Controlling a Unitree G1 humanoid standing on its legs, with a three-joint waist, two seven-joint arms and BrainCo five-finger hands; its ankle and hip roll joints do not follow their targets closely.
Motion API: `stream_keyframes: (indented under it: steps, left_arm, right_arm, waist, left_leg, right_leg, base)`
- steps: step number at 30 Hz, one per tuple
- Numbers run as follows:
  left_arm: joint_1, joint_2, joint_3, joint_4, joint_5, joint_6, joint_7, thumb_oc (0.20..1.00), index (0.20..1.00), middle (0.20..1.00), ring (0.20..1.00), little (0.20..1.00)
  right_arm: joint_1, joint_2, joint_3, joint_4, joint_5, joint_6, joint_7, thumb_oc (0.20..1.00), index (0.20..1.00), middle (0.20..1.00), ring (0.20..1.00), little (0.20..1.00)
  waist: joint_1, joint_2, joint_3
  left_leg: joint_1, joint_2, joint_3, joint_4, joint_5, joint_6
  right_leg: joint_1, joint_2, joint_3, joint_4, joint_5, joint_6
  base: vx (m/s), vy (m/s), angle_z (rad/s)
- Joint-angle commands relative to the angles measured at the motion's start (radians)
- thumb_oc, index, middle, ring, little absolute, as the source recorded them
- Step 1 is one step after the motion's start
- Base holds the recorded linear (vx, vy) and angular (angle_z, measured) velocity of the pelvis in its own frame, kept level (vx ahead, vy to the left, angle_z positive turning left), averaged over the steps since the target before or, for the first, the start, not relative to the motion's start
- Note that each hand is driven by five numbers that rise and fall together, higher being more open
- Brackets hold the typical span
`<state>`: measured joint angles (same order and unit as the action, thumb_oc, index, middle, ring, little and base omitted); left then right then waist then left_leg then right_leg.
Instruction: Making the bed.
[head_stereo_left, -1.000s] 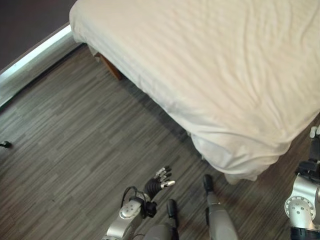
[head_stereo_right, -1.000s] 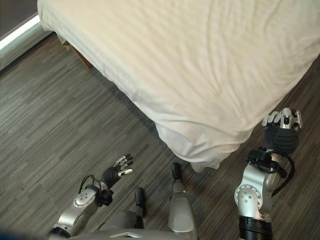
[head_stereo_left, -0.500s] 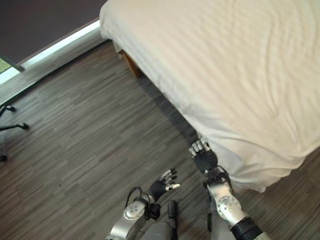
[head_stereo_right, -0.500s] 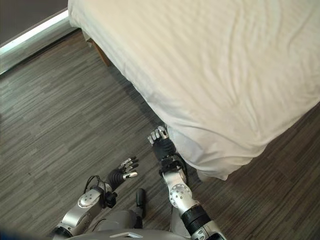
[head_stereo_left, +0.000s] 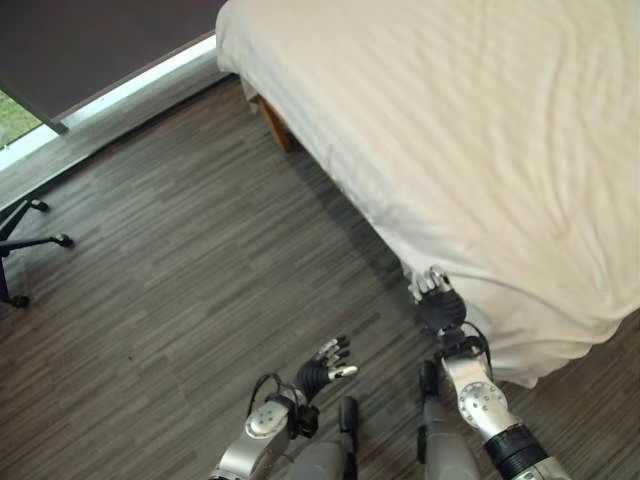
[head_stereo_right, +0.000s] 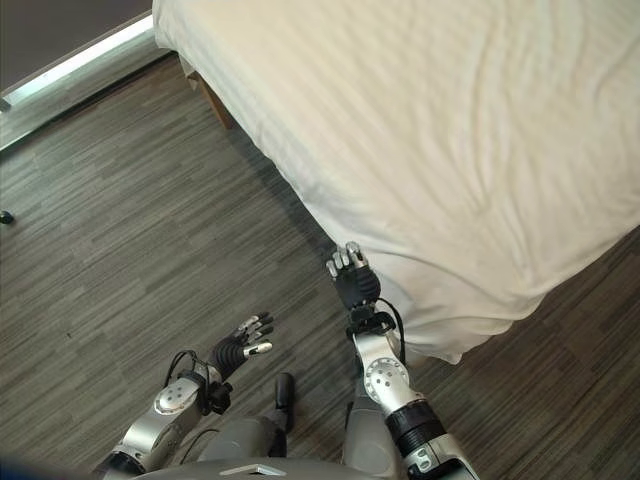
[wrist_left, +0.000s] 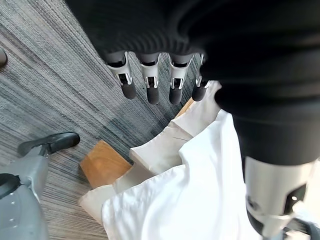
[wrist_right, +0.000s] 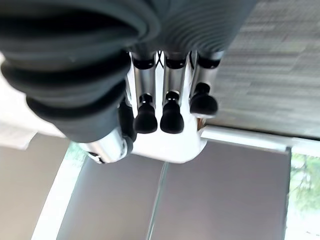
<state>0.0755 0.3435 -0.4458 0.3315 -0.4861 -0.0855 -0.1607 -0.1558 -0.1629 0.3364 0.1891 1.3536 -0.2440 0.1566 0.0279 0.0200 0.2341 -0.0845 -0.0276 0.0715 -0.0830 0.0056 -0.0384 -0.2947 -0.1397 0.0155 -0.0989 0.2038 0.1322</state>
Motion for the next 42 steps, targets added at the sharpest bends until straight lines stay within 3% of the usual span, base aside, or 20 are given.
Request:
stream_keyframes:
  steps: [1, 9, 20, 26, 34, 40, 42]
  left_arm:
    - [-0.035, -0.001, -0.021, -0.014, 0.035, -0.055, -0.008, 1.0, 1.0, 1.0, 1.0, 1.0]
    - [-0.018, 0.0, -0.001, -0.022, 0.032, -0.057, -0.011, 1.0, 1.0, 1.0, 1.0, 1.0]
    - [-0.014, 0.005, -0.011, -0.024, 0.015, -0.052, -0.022, 1.0, 1.0, 1.0, 1.0, 1.0]
    - [-0.03, 0.008, -0.023, -0.023, -0.002, -0.05, -0.026, 1.0, 1.0, 1.0, 1.0, 1.0]
    - [-0.059, 0.002, -0.045, -0.005, -0.014, -0.052, -0.023, 1.0, 1.0, 1.0, 1.0, 1.0]
    - [-0.049, -0.015, -0.043, 0.001, -0.01, -0.05, -0.017, 1.0, 1.0, 1.0, 1.0, 1.0]
    - [-0.054, -0.023, -0.048, 0.006, -0.006, -0.05, -0.018, 1.0, 1.0, 1.0, 1.0, 1.0]
  right_arm:
    - [-0.058, 0.011, -0.016, -0.069, -0.003, -0.028, 0.025, 0.2, 0.2, 0.2, 0.2, 0.2]
    - [-0.022, -0.014, -0.137, -0.114, -0.008, -0.086, 0.012, 0.2, 0.2, 0.2, 0.2, 0.2]
    - [-0.05, -0.01, -0.266, -0.017, -0.014, -0.143, -0.049, 0.2, 0.2, 0.2, 0.2, 0.2]
    - [-0.097, -0.004, -0.286, 0.173, 0.002, -0.116, -0.066, 0.2, 0.2, 0.2, 0.2, 0.2]
    - [-0.17, -0.009, -0.358, 0.538, 0.004, -0.056, -0.119, 0.2, 0.2, 0.2, 0.2, 0.2]
    - [-0.103, 0.009, -0.401, 0.702, 0.003, -0.013, -0.112, 0.2, 0.2, 0.2, 0.2, 0.2]
    - [-0.065, 0.004, -0.441, 0.845, -0.017, 0.022, -0.114, 0.2, 0.2, 0.2, 0.2, 0.2]
  waist:
    - [0.007, 0.031, 0.012]
    - [-0.008, 0.041, 0.011]
    - [-0.018, 0.055, 0.011]
    - [-0.011, 0.061, 0.015]
    - [0.009, 0.094, 0.028]
    - [-0.005, 0.104, 0.037]
    - [-0.015, 0.104, 0.039]
  left_leg:
    - [-0.088, 0.006, -0.059, -0.004, 0.072, -0.024]
    - [-0.096, 0.007, -0.056, -0.004, 0.07, -0.024]
    - [-0.101, 0.006, -0.053, -0.004, 0.066, -0.022]
    - [-0.108, 0.003, -0.054, -0.004, 0.068, -0.018]
    - [-0.126, -0.005, -0.062, -0.004, 0.073, -0.018]
    - [-0.115, -0.007, -0.062, -0.004, 0.068, -0.016]
    - [-0.11, -0.008, -0.061, -0.004, 0.063, -0.014]
  right_leg:
    - [0.061, 0.046, -0.016, 0.012, -0.033, 0.022]
    - [0.052, 0.047, -0.013, 0.012, -0.036, 0.022]
    - [0.042, 0.05, -0.004, 0.012, -0.039, 0.022]
    - [0.031, 0.052, 0.007, 0.012, -0.035, 0.021]
    - [0.013, 0.047, 0.005, 0.012, -0.032, 0.02]
    - [0.025, 0.051, 0.01, 0.012, -0.038, 0.015]
    - [0.031, 0.053, 0.012, 0.012, -0.042, 0.014]
  base:
    - [0.0, 0.0, 0.0]
    - [0.01, -0.001, -0.03]
    - [0.0, 0.0, -0.02]
    - [0.0, -0.002, -0.04]
    - [0.0, 0.0, 0.0]
    - [0.0, 0.0, 0.0]
    - [0.01, 0.003, 0.02]
